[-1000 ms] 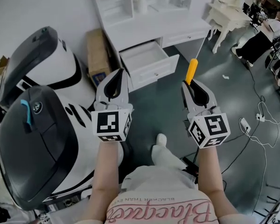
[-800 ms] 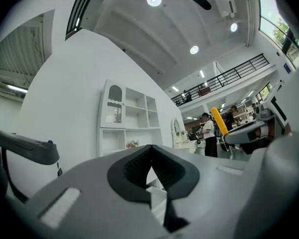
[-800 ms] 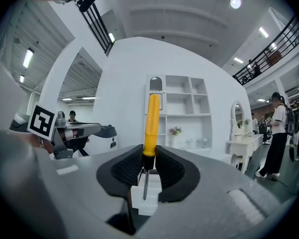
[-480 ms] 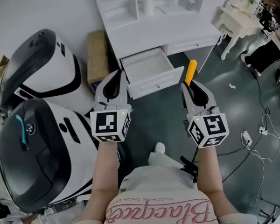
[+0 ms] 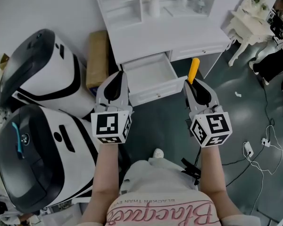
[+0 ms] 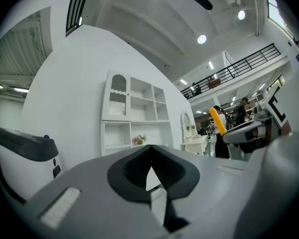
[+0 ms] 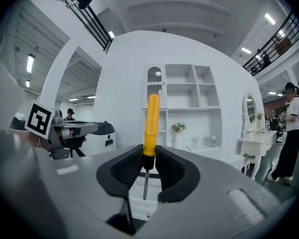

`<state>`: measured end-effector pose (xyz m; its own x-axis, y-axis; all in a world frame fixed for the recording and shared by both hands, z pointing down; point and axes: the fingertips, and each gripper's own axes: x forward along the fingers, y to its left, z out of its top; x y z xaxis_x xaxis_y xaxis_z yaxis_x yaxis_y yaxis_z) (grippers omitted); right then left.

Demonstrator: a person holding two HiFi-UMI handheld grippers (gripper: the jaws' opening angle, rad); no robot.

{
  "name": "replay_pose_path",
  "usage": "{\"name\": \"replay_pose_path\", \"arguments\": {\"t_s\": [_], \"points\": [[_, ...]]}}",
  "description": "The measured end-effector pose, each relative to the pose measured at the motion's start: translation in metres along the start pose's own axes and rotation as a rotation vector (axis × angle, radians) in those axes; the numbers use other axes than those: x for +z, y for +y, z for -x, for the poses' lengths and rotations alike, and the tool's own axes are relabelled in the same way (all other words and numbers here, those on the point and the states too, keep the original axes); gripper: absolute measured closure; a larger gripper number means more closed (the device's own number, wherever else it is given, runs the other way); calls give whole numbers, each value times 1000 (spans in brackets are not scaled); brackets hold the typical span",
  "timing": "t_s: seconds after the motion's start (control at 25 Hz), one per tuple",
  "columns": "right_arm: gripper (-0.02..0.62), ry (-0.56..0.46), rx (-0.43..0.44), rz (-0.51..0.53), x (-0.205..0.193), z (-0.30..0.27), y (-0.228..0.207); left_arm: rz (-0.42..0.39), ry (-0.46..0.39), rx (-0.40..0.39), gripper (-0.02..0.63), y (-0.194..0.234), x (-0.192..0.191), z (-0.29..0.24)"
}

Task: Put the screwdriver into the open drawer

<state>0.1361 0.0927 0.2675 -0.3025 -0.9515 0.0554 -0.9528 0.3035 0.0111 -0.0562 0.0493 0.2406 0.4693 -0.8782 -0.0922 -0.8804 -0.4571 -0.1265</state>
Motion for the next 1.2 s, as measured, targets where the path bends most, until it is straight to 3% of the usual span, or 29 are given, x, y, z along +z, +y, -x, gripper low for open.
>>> {"name": "replay_pose_path", "arguments": {"t_s": [0.56, 1.2], "points": [[515, 33, 6, -16, -12, -35, -16, 15, 22, 14, 594, 15, -14, -34], [515, 24, -52, -21, 5, -130, -47, 22, -14, -44, 594, 66, -12, -135]]}}
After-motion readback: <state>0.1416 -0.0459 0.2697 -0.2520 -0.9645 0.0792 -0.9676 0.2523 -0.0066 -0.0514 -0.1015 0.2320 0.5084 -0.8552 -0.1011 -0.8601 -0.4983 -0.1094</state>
